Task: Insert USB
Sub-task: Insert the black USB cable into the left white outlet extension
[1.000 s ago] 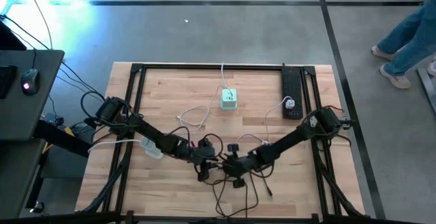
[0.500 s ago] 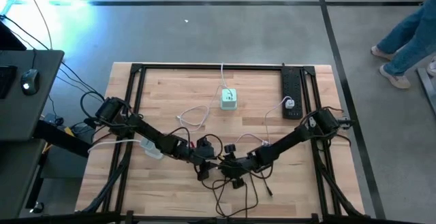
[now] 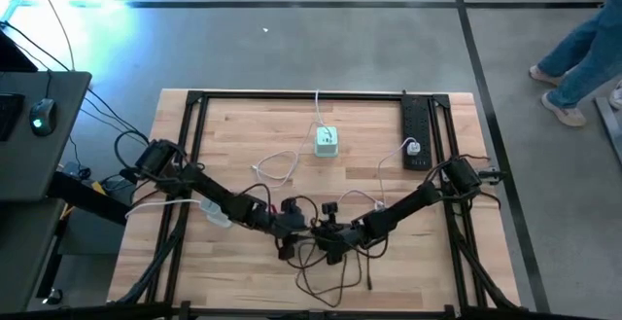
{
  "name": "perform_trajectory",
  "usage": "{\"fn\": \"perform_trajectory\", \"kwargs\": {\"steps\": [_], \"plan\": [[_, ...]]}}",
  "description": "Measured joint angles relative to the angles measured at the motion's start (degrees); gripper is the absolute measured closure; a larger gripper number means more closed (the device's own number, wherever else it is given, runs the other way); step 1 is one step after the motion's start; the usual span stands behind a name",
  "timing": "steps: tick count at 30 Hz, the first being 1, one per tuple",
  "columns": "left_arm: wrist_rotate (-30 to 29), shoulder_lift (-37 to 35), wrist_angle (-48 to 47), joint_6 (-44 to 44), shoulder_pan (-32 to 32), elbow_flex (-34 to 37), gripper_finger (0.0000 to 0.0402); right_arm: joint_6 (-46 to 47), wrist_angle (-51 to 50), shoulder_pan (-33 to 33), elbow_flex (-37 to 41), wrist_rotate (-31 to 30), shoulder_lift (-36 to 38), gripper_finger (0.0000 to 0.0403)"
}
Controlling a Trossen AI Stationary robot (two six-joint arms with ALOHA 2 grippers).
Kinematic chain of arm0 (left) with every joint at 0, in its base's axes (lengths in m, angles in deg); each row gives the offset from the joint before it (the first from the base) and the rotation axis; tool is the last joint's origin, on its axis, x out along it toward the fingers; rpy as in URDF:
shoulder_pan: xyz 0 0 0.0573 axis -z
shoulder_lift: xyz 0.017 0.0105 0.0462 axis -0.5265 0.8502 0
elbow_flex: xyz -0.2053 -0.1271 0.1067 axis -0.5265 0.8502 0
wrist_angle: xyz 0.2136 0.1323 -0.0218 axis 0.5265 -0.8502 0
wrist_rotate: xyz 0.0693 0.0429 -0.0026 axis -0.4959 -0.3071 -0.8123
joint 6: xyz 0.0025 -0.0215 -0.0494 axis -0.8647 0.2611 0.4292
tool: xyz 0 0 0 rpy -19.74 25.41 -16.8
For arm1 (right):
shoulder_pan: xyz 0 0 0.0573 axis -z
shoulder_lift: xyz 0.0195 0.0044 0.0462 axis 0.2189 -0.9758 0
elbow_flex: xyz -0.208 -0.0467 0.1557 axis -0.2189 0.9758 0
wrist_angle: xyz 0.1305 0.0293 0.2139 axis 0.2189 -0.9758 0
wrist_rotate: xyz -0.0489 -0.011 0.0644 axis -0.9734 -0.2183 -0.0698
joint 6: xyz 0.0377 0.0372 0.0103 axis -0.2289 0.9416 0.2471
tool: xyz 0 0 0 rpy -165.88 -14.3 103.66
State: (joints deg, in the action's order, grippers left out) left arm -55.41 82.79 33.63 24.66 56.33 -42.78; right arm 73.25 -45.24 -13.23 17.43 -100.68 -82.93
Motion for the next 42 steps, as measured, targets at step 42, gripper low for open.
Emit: {"fn": "perform_trajectory", "kwargs": {"steps": [42], "plan": [[-16.9, 5.2, 4.3, -11.5, 2.5, -0.1, 0.0295, 0.0, 1.4, 2.9, 0.1, 8.8, 5.1, 0.0402]]}}
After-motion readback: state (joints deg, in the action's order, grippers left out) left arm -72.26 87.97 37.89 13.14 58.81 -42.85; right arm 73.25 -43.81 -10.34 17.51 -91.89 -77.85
